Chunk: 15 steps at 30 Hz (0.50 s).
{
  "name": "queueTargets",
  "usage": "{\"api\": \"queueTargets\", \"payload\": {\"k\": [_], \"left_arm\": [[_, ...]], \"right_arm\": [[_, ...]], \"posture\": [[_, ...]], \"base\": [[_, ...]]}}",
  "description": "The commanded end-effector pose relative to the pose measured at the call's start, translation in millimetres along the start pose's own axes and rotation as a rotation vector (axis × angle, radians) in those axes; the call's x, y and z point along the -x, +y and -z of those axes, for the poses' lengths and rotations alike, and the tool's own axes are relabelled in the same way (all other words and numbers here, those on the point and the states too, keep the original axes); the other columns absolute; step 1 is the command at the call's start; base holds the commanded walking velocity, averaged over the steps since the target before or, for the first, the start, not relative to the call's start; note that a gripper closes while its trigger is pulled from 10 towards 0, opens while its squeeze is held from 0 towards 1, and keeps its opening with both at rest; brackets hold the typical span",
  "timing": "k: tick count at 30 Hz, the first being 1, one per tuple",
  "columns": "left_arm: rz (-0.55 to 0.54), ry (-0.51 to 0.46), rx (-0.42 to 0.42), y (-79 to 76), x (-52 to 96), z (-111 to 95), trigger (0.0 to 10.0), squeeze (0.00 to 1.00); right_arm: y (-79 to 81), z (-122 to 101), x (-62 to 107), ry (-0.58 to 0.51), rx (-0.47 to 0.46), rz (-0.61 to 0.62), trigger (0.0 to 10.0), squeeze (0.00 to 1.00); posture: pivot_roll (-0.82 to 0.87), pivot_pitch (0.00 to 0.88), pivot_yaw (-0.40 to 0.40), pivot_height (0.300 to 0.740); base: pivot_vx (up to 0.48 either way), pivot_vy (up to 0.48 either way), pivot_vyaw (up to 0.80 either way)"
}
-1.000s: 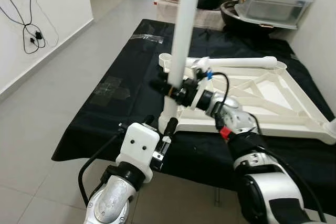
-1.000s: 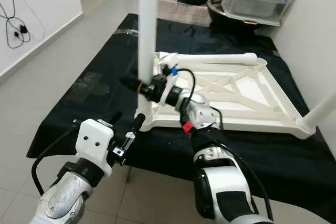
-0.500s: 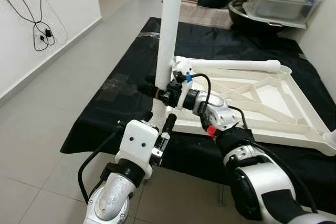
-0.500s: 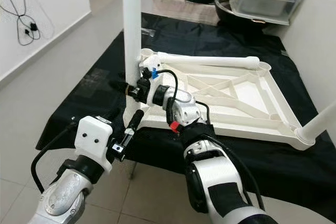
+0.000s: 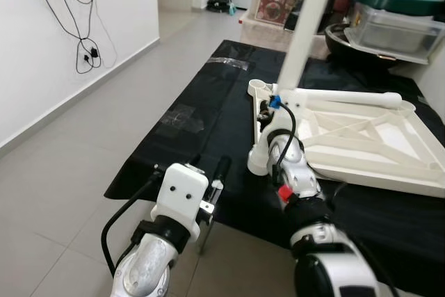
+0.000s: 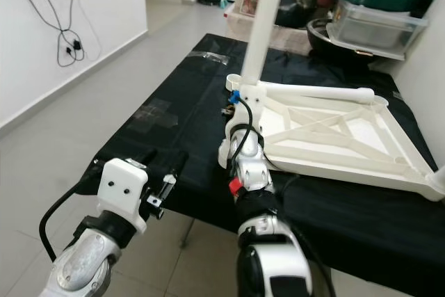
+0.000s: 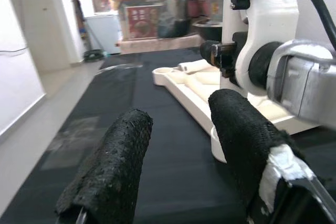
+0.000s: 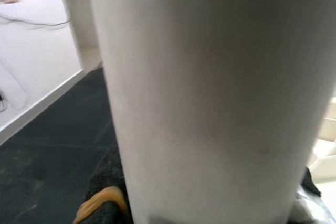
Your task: Building children table
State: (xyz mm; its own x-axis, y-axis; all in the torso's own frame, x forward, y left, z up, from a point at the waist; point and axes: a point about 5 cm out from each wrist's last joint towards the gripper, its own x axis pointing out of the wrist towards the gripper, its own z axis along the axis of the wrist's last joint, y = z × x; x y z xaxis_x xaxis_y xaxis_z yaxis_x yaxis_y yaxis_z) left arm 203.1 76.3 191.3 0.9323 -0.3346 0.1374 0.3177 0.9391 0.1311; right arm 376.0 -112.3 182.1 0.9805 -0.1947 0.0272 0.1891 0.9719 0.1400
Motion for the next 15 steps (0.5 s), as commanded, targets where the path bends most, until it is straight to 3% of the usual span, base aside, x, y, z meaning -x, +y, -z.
{"api": "queueTargets", "payload": {"k": [1, 3, 4, 7, 8, 9, 10, 11, 12, 14, 15], "left_arm": [[-0.001, 0.012, -0.005, -0.3, -0.2, 3, 10.0, 0.00], [-0.001, 0.012, -0.004, -0.2, -0.2, 3, 10.0, 0.00], [-0.002, 0.012, -0.005, 0.1, -0.3, 3, 10.0, 0.00], [-0.003, 0.013, -0.005, 0.5, -0.4, 3, 10.0, 0.00], [-0.004, 0.013, -0.006, 0.8, -0.4, 3, 10.0, 0.00], [-0.005, 0.012, -0.005, 0.9, -0.5, 3, 10.0, 0.00], [-0.005, 0.012, -0.005, 0.9, -0.5, 3, 10.0, 0.00], [-0.005, 0.012, -0.006, 1.0, -0.7, 3, 10.0, 0.00], [-0.005, 0.012, -0.006, 1.0, -0.7, 3, 10.0, 0.00], [-0.004, 0.011, -0.005, 0.6, -1.1, 3, 10.0, 0.00], [-0.004, 0.011, -0.005, 0.6, -1.1, 3, 10.0, 0.00]], "right_arm": [[12.1, 10, 5.6, 0.041, -0.094, -0.042, 10.0, 0.00], [19.1, 7, 6.0, 0.026, -0.130, -0.080, 10.0, 0.00], [26.8, 0, 5.7, -0.017, -0.152, -0.146, 10.0, 1.00], [28.2, -5, 3.0, -0.042, -0.164, -0.180, 10.0, 1.00], [28.0, -9, 2.0, -0.054, -0.167, -0.188, 10.0, 0.33], [29.5, -11, -1.1, -0.042, -0.204, -0.278, 10.0, 0.00], [29.5, -11, -1.1, -0.042, -0.204, -0.278, 10.0, 0.00], [37.3, -10, 3.3, 0.016, -0.311, -0.571, 10.0, 0.00], [37.3, -10, 3.3, 0.016, -0.311, -0.571, 10.0, 0.00], [37.6, -8, 11.7, 0.048, -0.325, -0.832, 10.0, 0.00], [37.6, -8, 11.7, 0.048, -0.325, -0.832, 10.0, 0.00]], "posture": [[0.16, 0.063, -0.099, 0.740], [0.16, 0.063, -0.099, 0.740], [0.15, 0.063, -0.100, 0.740], [0.16, 0.067, -0.103, 0.740], [0.15, 0.067, -0.101, 0.740], [0.15, 0.067, -0.102, 0.740], [0.15, 0.067, -0.102, 0.740], [0.15, 0.068, -0.097, 0.740], [0.15, 0.068, -0.097, 0.740], [0.15, 0.068, -0.101, 0.740], [0.15, 0.068, -0.101, 0.740]], "base": [[0.000, 0.000, 0.00], [0.000, 0.000, 0.00], [0.000, 0.000, 0.00], [0.000, 0.000, 0.00], [0.000, 0.000, 0.00], [0.000, 0.000, 0.00], [0.000, 0.000, 0.00], [0.000, 0.000, 0.00], [0.000, 0.000, 0.00], [0.000, 0.000, 0.00], [0.000, 0.000, 0.00]]}}
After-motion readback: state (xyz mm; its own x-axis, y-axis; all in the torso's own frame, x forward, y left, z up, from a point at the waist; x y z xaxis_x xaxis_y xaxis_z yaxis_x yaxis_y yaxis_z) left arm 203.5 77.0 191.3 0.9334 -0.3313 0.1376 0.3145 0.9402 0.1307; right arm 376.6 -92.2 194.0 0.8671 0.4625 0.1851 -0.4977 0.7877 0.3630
